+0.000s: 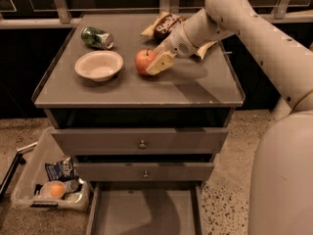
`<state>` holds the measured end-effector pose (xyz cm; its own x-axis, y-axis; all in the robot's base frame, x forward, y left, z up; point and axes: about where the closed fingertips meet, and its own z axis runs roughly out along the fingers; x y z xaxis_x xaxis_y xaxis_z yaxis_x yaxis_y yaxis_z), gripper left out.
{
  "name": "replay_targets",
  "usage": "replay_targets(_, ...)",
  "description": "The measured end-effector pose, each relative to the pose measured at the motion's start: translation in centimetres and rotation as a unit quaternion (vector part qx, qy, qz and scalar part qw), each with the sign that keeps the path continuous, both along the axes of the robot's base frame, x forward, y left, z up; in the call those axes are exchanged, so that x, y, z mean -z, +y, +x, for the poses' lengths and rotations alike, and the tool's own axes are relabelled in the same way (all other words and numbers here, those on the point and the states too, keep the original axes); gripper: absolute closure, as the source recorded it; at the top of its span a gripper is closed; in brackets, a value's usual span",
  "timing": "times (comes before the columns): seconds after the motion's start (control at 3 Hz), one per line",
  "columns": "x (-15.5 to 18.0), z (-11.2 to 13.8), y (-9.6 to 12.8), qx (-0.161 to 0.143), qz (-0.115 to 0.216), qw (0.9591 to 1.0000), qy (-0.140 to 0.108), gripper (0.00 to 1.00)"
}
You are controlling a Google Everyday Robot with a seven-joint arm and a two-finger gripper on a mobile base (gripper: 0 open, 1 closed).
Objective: Place apple into bottom drawer
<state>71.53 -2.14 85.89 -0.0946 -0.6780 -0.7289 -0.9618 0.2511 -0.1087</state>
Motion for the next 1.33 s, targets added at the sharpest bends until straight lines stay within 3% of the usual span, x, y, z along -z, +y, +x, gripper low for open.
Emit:
replay_targets(0.33,0.0,0.0,0.0,0.0,0.0,1.0,0.0,1.0)
replay_targets(0.67,-0.9,0.4,0.2,-0.004,-0.013,0.9999,-0.008,1.0)
replay_targets(1.0,-2.9,-0.4,-1.1,-0.004,-0.021,0.9995,-0.025,1.0)
replay_targets(1.33,-5.7,-3.1,-4.0,-0.001,-0.027,0.9982,-0.054,1.0)
